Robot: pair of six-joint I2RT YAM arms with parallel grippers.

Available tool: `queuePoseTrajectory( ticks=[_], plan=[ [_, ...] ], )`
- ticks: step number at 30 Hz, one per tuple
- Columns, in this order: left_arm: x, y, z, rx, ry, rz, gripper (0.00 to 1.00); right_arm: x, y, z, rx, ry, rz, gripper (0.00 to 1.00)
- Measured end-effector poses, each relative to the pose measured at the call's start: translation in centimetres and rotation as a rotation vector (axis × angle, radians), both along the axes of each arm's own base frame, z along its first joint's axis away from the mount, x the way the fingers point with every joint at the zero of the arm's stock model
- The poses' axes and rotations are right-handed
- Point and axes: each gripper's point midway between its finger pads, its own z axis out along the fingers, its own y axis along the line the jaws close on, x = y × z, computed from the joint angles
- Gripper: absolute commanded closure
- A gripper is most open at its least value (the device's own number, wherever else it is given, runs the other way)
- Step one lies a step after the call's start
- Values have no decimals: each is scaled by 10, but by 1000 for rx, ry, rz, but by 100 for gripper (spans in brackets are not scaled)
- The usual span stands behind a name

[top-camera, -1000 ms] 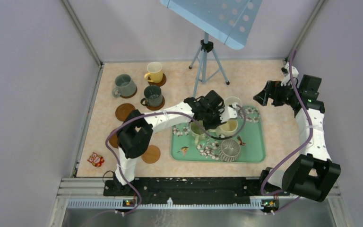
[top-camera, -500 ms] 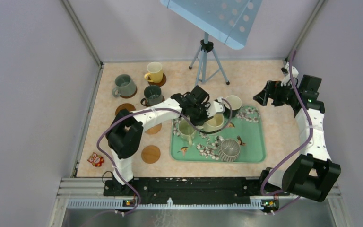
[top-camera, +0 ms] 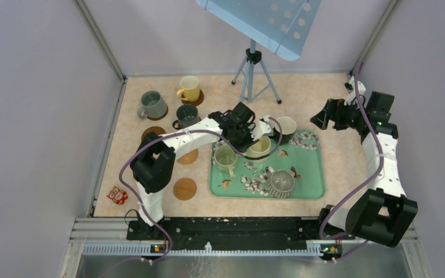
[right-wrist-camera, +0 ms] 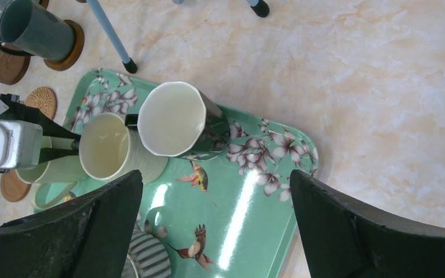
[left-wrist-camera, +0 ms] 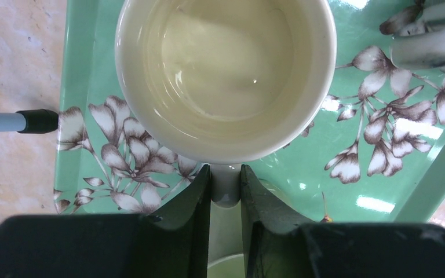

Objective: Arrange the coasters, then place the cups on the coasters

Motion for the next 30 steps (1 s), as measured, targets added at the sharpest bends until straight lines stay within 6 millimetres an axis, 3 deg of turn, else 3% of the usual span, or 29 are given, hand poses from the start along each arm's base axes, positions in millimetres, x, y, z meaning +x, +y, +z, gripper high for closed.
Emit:
queuePoseTrajectory(
  ticks=[8,16,21,30],
  plan=[
    [9,-7,-11,29,19,2,52,0,0,0,1,1,1,4],
    [7,-5,-34,69,58,2,50,0,0,0,1,1,1,4],
    [12,-10,-36,67,59,2,57,0,0,0,1,1,2,4],
    [16,-9,-39,67,62,12,82,0,0,0,0,1,2,4]
  ],
)
